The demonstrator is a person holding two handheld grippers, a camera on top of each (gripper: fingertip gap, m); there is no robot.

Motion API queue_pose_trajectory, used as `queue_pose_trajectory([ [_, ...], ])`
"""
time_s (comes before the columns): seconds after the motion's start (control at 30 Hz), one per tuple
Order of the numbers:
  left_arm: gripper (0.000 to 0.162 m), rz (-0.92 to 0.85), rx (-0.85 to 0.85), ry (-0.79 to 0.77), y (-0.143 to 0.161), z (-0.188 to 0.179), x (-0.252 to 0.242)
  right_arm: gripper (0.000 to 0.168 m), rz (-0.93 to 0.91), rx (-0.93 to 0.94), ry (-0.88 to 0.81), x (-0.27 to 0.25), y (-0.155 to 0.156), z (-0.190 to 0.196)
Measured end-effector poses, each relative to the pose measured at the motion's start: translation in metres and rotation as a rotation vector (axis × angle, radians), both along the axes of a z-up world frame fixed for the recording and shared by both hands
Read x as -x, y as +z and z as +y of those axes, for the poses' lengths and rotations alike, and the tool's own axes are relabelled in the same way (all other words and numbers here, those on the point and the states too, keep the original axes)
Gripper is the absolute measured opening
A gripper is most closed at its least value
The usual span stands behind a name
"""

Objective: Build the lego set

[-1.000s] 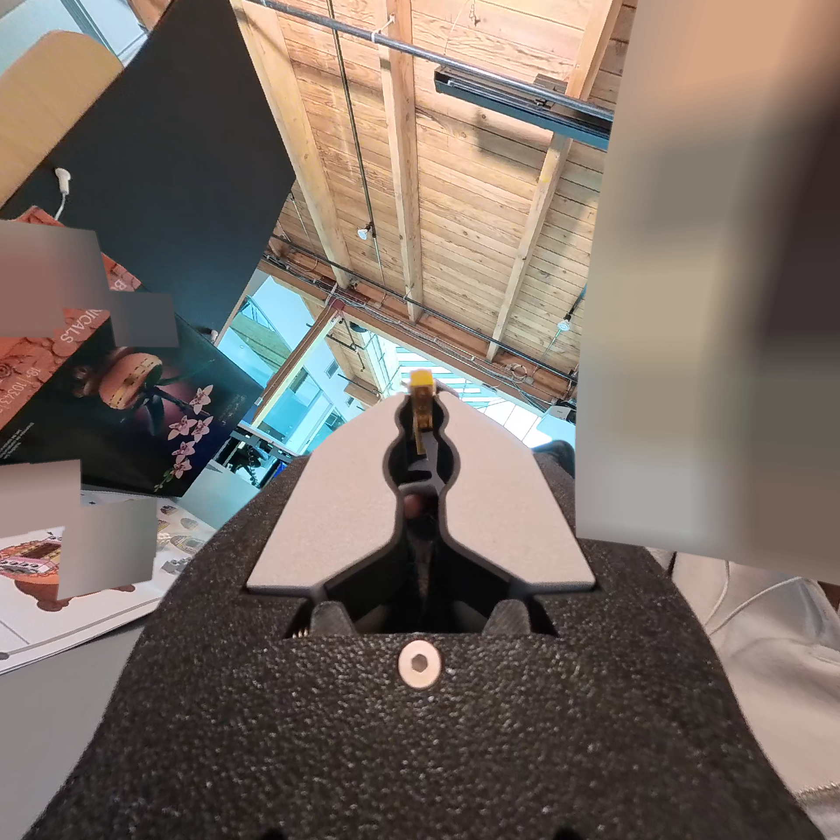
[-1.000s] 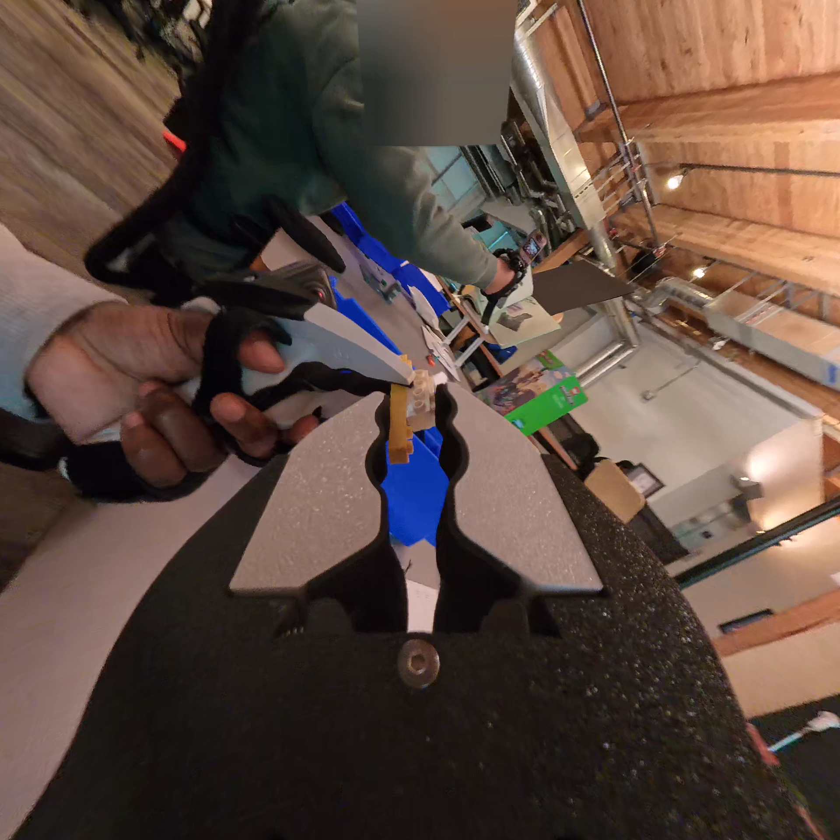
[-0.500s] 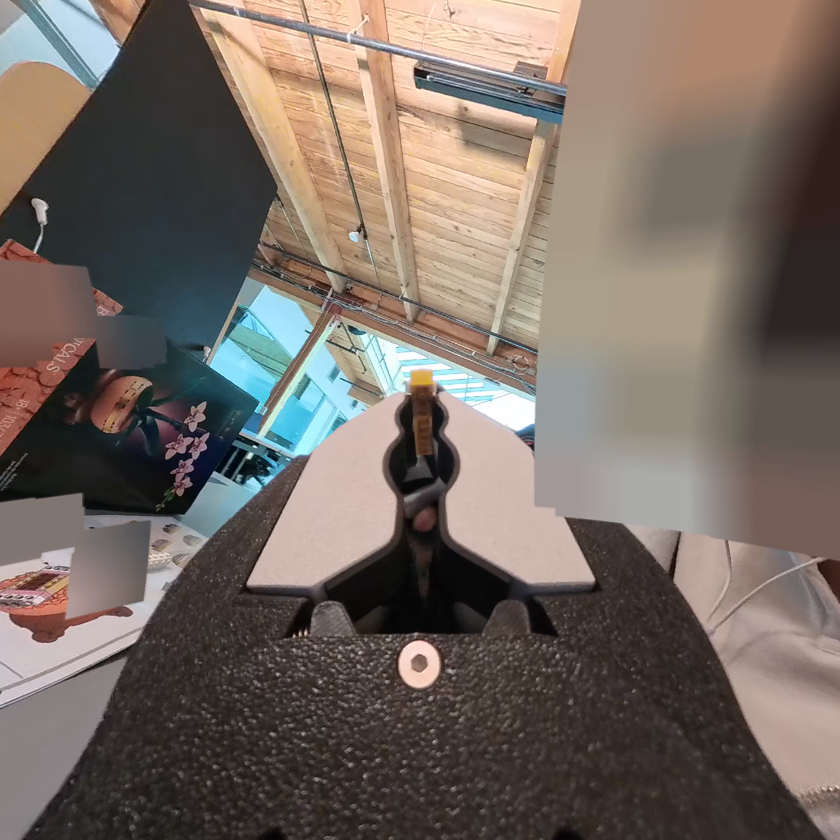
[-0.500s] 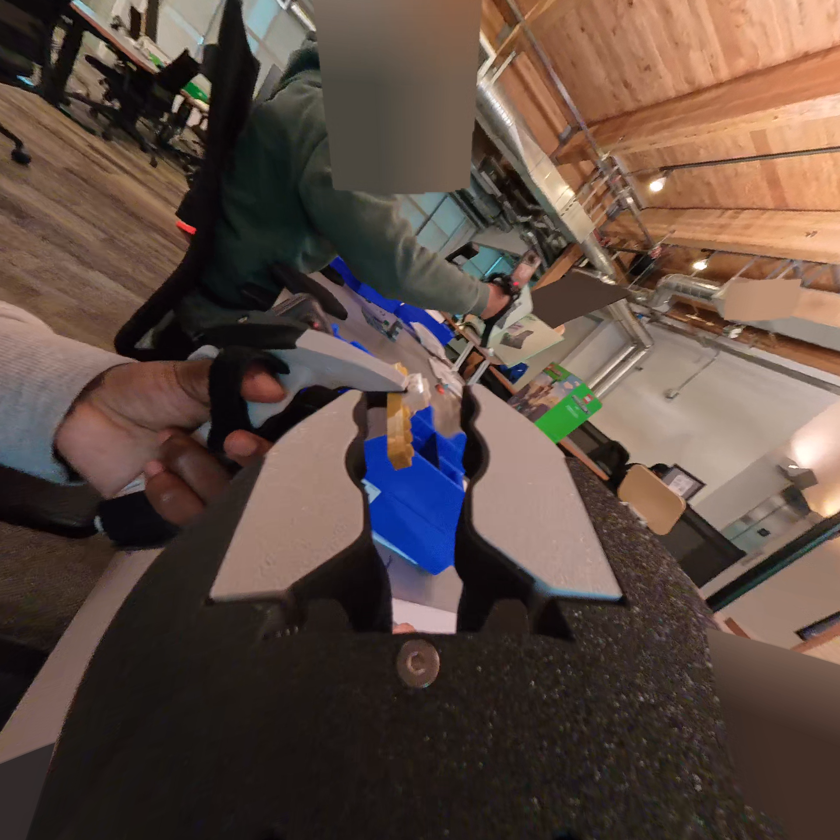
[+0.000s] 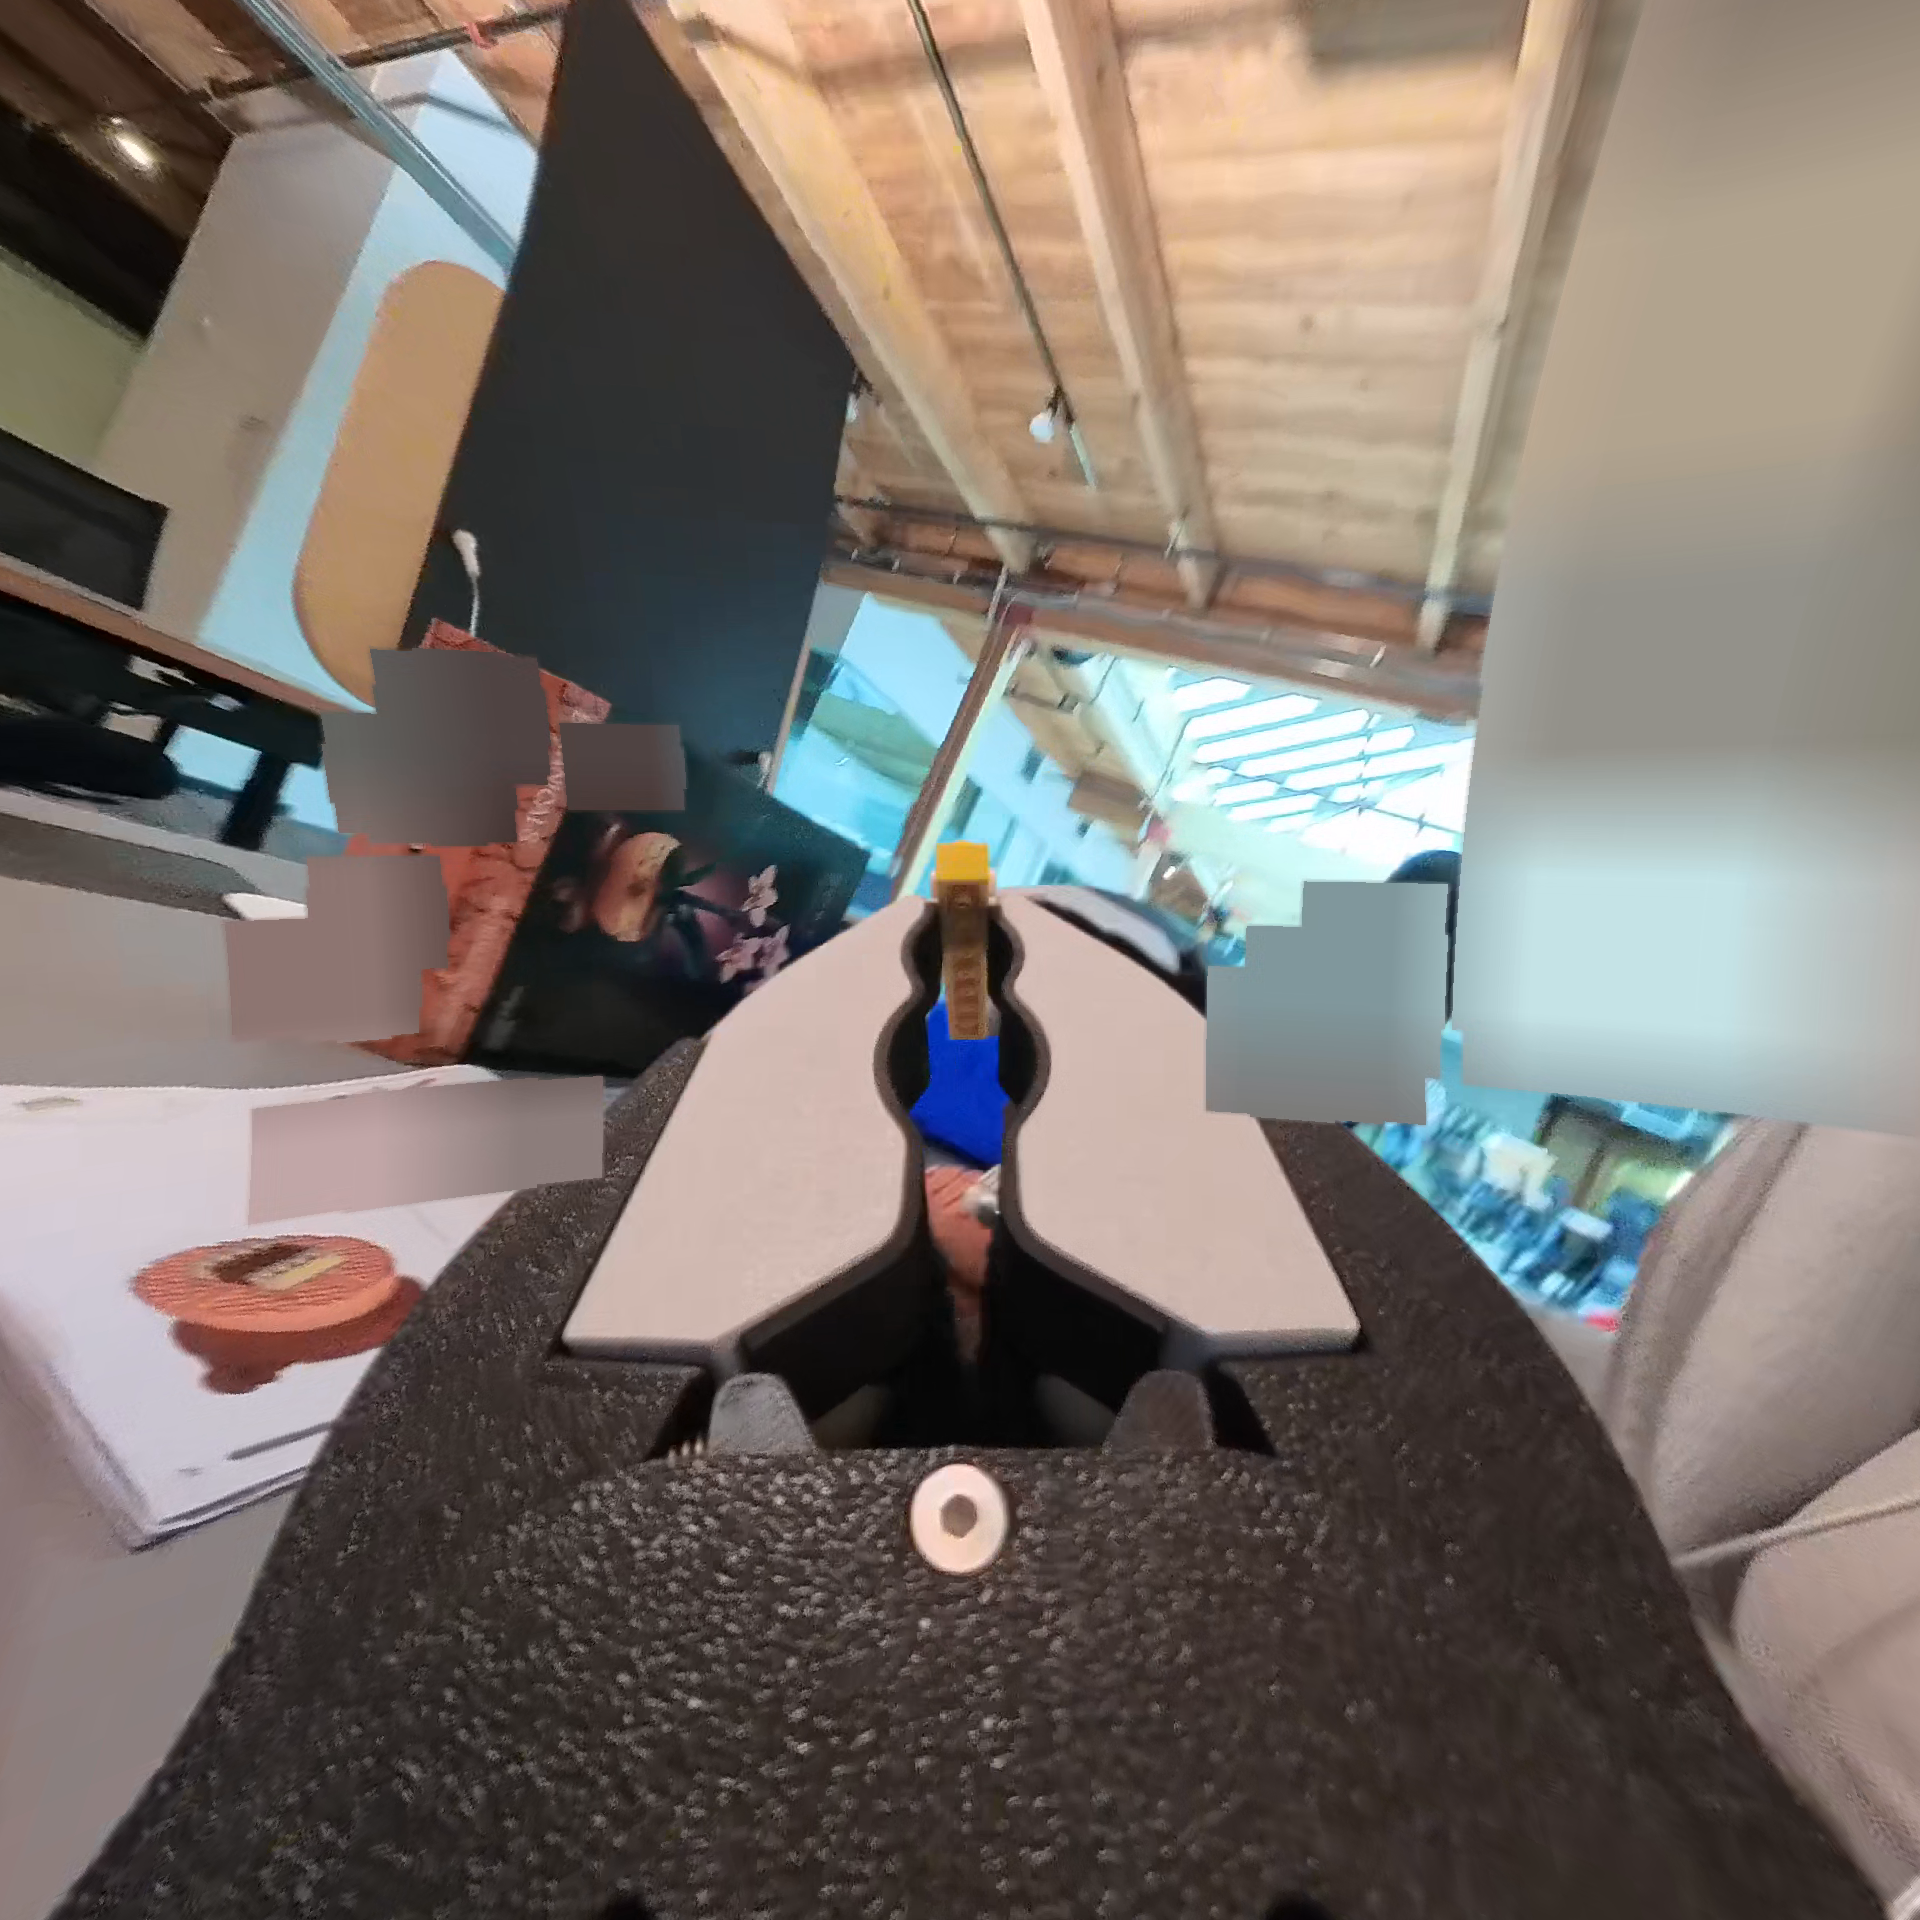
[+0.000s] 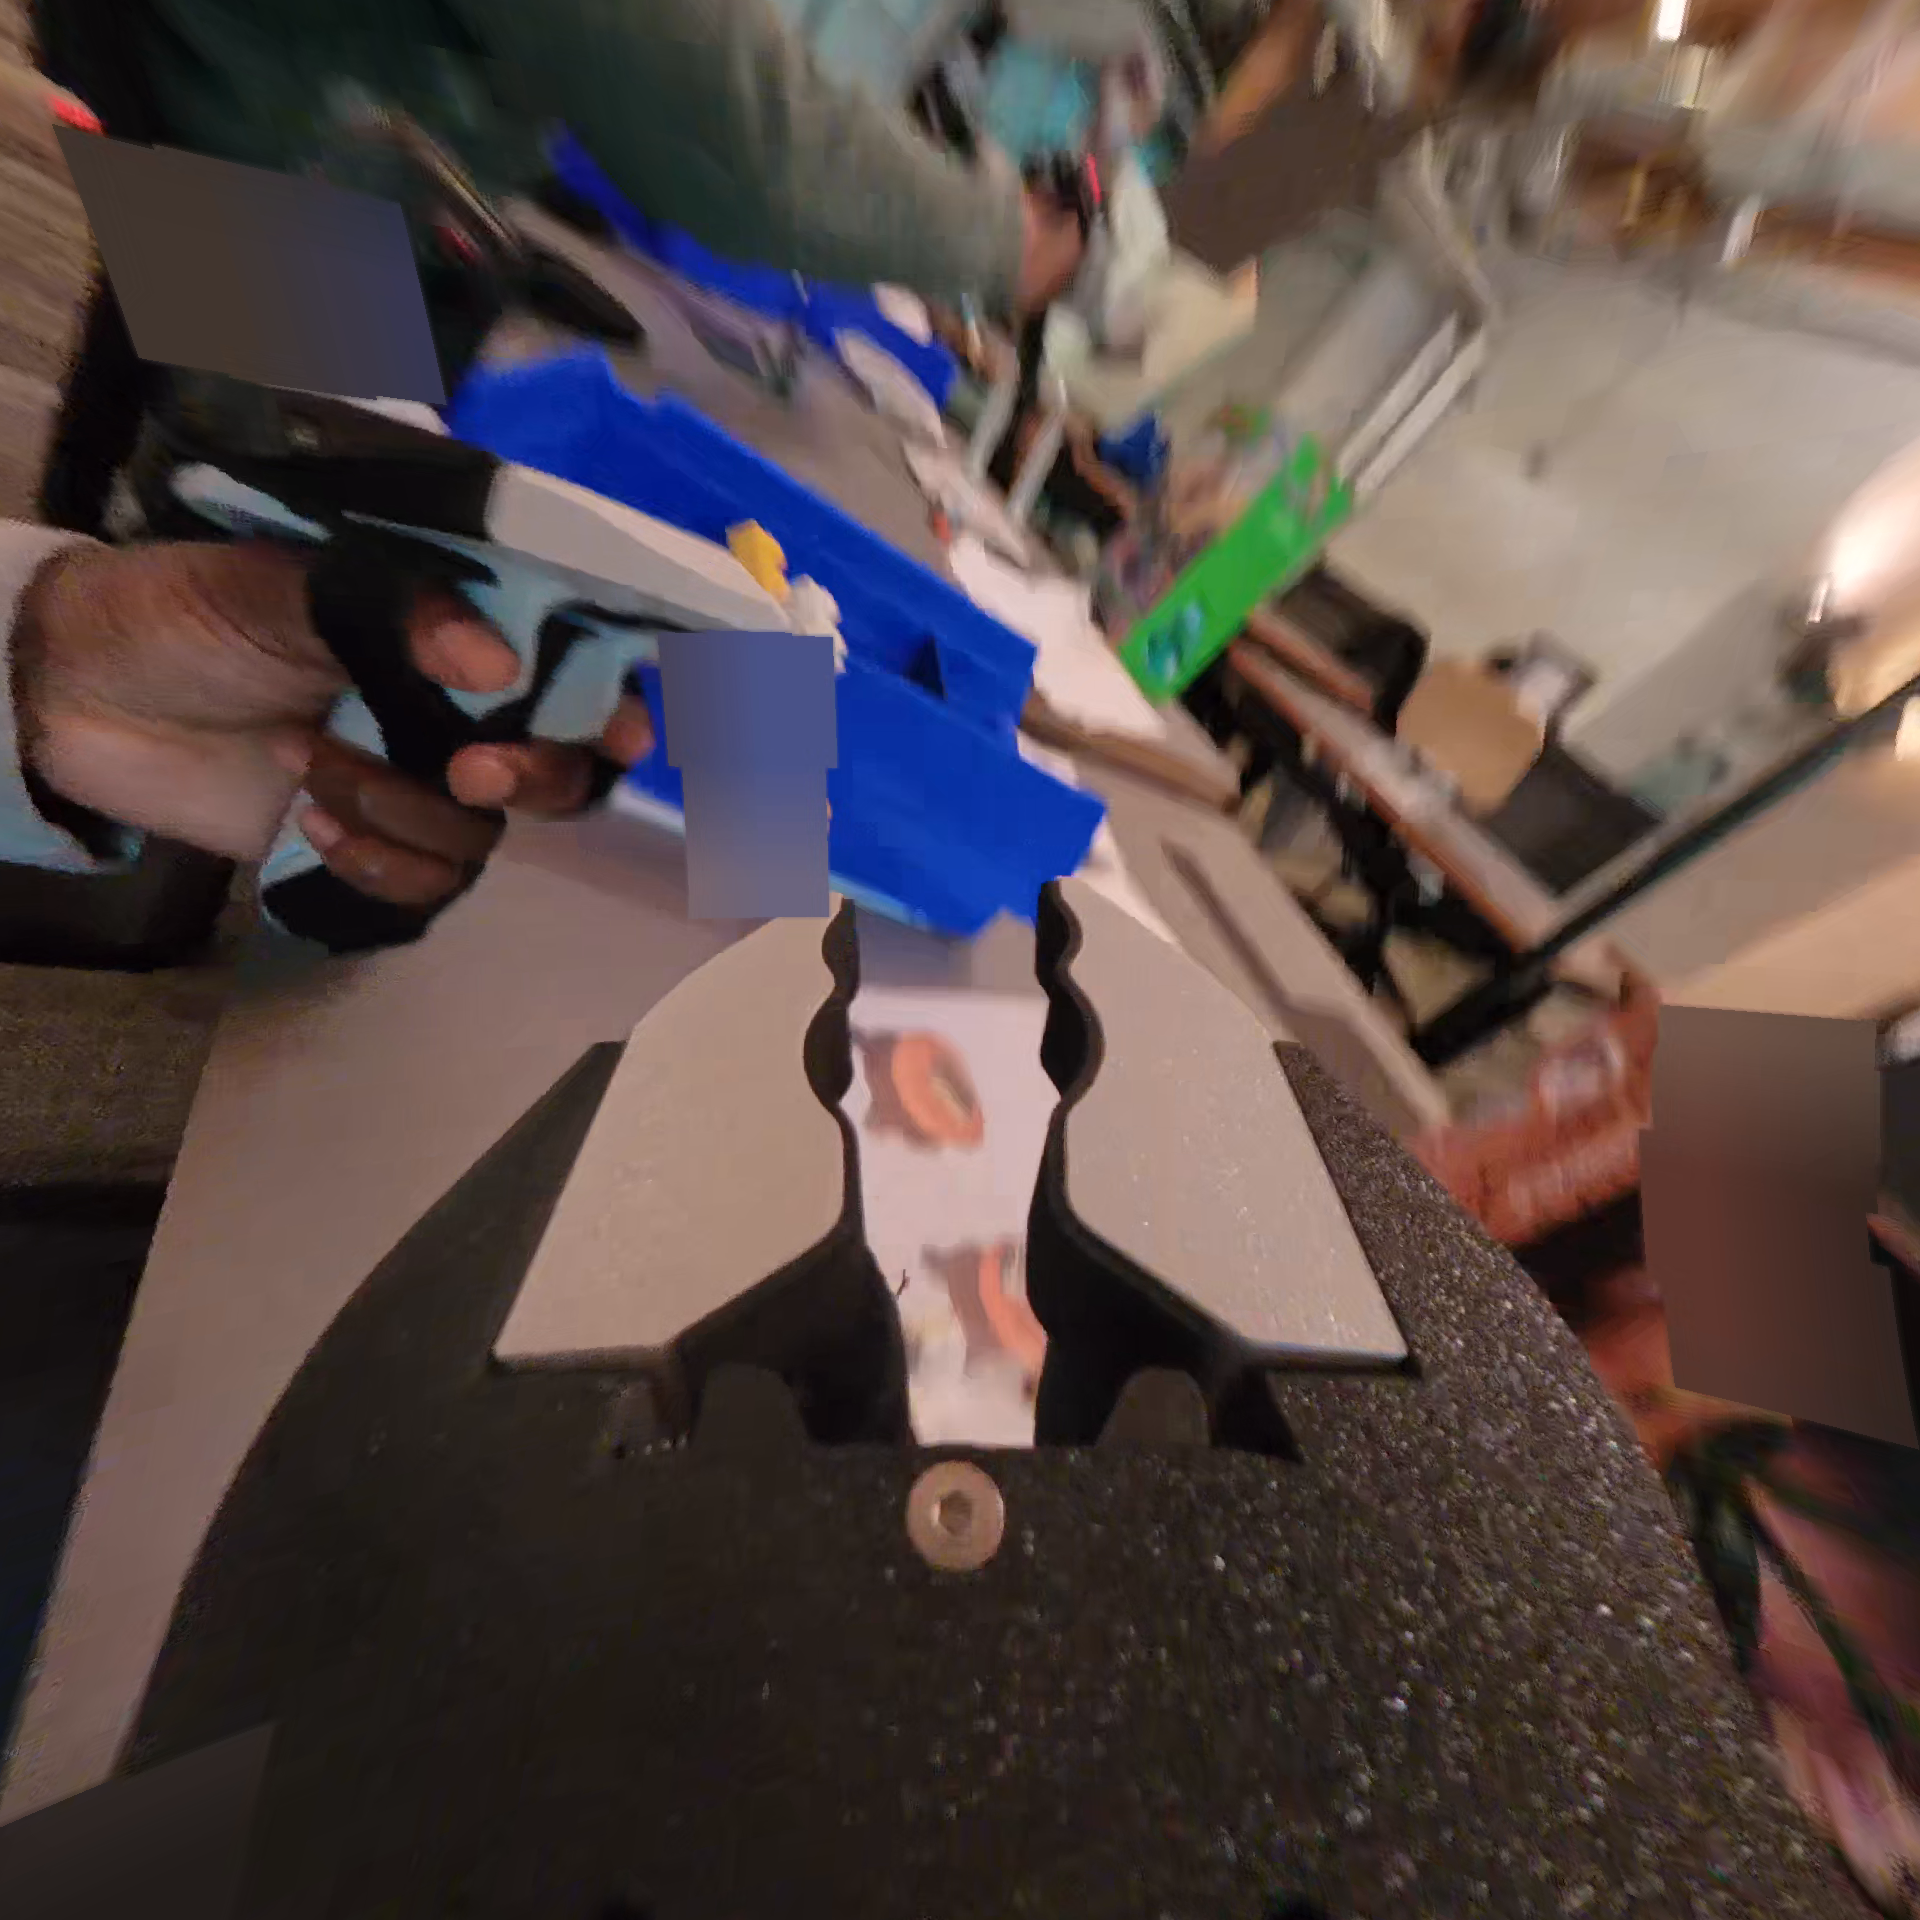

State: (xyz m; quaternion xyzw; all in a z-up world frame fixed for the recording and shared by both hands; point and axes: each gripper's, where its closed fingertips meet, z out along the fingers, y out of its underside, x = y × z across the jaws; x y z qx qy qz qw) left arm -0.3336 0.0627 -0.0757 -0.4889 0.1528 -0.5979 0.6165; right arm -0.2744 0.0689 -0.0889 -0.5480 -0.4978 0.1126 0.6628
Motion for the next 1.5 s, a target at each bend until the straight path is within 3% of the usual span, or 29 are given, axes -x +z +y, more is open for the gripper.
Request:
queue_pose_trajectory([
  [0.1, 0.007, 0.125, -0.042, 0.015, -0.01, -0.001, -0.011, 0.033, -0.141, 0.338, -0.133, -0.031, -0.025, -0.004],
  [0.17, 0.007, 0.138, -0.052, -0.003, -0.013, -0.003, -0.015, 0.038, -0.207, 0.485, -0.139, -0.038, -0.025, -0.013],
  [0.37, 0.007, 0.146, -0.083, -0.042, -0.015, -0.008, -0.021, 0.024, -0.223, 0.469, -0.087, -0.043, 0.01, -0.007],
  [0.53, 0.007, 0.119, -0.088, -0.059, -0.015, -0.01, -0.018, 0.01, -0.668, 0.706, -0.188, -0.081, -0.041, 0.028],
  [0.73, 0.007, 0.159, -0.135, -0.061, -0.016, -0.014, -0.017, 0.008, -0.767, 1.09, -0.164, -0.071, -0.112, 0.051],
  [0.83, 0.007, 0.155, -0.134, -0.067, -0.017, -0.014, -0.016, 0.023, -0.731, 1.226, -0.172, -0.063, -0.131, 0.049],
  [1.0, 0.007, 0.131, -0.116, -0.069, -0.019, -0.011, -0.012, 0.027, -0.665, 1.174, -0.251, -0.054, -0.129, 0.055],
  [1.1, 0.007, 0.106, -0.1, -0.076, -0.019, -0.009, -0.009, 0.018, -0.704, 1.152, -0.32, -0.062, -0.134, 0.057],
  [1.17, 0.007, 0.089, -0.089, -0.088, -0.019, -0.008, -0.008, 0.009, -0.675, 1.173, -0.314, -0.06, -0.137, 0.06],
  [1.3, 0.007, 0.078, -0.082, -0.089, -0.019, -0.007, -0.006, 0.009, -0.649, 1.186, -0.215, -0.043, -0.142, 0.062],
  [1.4, 0.007, 0.081, -0.084, -0.085, -0.019, -0.007, -0.006, 0.008, -0.724, 1.033, -0.078, -0.022, -0.138, 0.059],
  [1.5, 0.007, 0.085, -0.083, -0.087, -0.02, -0.007, -0.007, 0.008, -0.811, 0.82, -0.055, -0.016, -0.132, 0.067],
])
